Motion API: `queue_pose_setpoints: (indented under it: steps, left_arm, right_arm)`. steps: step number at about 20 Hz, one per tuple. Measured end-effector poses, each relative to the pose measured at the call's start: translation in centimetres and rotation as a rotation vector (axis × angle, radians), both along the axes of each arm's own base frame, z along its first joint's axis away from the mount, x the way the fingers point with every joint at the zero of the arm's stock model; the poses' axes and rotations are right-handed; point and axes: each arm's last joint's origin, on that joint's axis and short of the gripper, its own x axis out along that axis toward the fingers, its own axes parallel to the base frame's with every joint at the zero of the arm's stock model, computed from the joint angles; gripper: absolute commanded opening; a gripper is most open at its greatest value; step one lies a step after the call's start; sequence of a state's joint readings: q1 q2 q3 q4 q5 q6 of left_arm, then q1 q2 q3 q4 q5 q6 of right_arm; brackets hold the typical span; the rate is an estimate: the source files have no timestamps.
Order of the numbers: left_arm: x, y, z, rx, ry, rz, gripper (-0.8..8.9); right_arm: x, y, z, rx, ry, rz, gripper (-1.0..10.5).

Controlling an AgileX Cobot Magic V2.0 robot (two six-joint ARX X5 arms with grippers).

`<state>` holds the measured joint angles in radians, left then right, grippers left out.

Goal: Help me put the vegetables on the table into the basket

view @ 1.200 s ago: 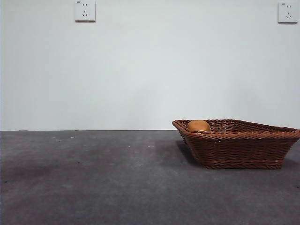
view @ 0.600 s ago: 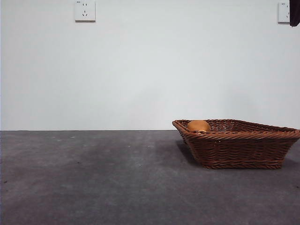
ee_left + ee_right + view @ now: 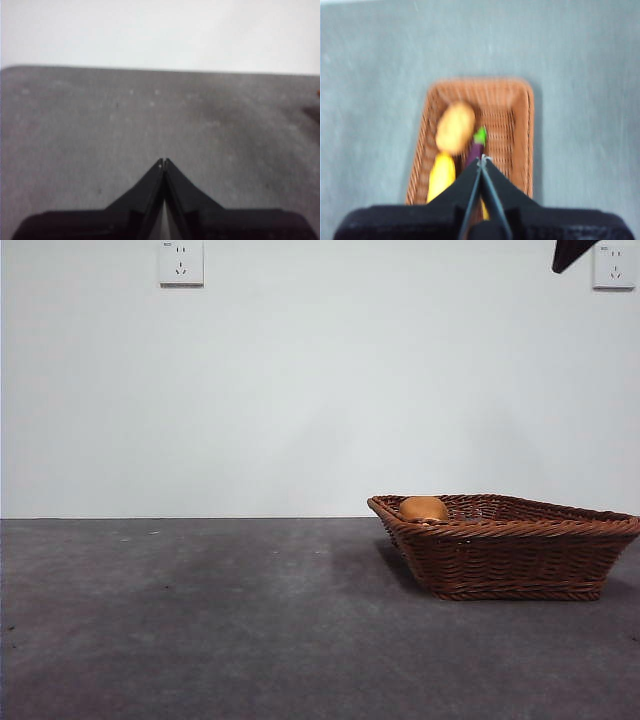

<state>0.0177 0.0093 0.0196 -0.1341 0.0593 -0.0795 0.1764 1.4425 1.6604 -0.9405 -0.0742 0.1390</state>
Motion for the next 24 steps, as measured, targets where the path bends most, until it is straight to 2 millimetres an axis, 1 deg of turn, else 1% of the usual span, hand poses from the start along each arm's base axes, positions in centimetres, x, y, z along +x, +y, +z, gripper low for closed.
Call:
queue_pose_setpoints:
  steps: [2,4,24]
  left_arm:
    - [-0.07,0.00,-0.44,-0.001,0.043,0.000,-0.03]
    - [-0.07,0.00,-0.44,0.000,0.042,0.000,-0.03]
    - [-0.03,0.00,-0.41,-0.001,0.041,0.000,-0.03]
  right_arm:
    - [0.32,0.06,0.39,0.010,-0.052,0.000,0.0]
    - [0.49,0.08,0.61,0.014,-0.080,0.000,0.0]
    - [0.66,0.10,0.71,0.013,-0.098,-0.006,0.0]
